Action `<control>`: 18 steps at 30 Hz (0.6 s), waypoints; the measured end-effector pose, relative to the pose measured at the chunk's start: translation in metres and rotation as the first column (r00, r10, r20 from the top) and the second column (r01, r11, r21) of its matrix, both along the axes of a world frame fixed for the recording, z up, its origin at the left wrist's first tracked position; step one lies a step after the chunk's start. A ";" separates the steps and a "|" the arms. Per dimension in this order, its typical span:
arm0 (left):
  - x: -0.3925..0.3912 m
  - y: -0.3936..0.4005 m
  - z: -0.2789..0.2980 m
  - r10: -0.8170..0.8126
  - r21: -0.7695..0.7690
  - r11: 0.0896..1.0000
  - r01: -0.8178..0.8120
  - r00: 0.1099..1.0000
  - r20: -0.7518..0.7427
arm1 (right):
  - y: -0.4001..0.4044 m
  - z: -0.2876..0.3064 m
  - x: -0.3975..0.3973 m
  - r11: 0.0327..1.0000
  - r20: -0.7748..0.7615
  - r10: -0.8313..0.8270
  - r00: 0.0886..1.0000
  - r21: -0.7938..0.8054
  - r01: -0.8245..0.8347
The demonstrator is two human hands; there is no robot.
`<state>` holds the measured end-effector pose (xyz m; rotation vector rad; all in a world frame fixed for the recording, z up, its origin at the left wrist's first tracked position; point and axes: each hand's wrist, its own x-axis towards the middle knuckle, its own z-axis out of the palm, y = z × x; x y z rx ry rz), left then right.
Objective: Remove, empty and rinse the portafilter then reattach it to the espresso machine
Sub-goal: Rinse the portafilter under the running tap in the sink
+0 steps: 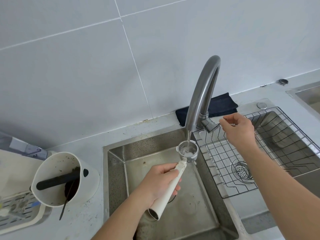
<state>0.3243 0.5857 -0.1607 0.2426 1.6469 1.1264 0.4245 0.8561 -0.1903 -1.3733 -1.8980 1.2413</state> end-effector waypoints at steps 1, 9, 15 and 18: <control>-0.001 -0.001 0.001 0.001 0.001 1.000 -0.001 1.000 -0.015 | 0.000 0.000 0.000 1.000 0.002 0.000 1.000 -0.001 0.000; -0.006 -0.011 0.009 0.037 0.027 0.999 -0.034 0.994 -0.104 | -0.001 0.000 0.000 1.000 -0.008 0.001 1.000 0.008 -0.001; -0.008 -0.016 0.012 0.054 0.047 0.998 -0.047 0.985 -0.161 | 0.000 0.000 0.000 1.000 0.003 0.005 1.000 0.014 -0.005; -0.008 -0.016 0.014 0.086 0.066 0.995 -0.076 0.981 -0.171 | 0.000 -0.002 0.000 1.000 -0.001 0.009 1.000 0.012 -0.009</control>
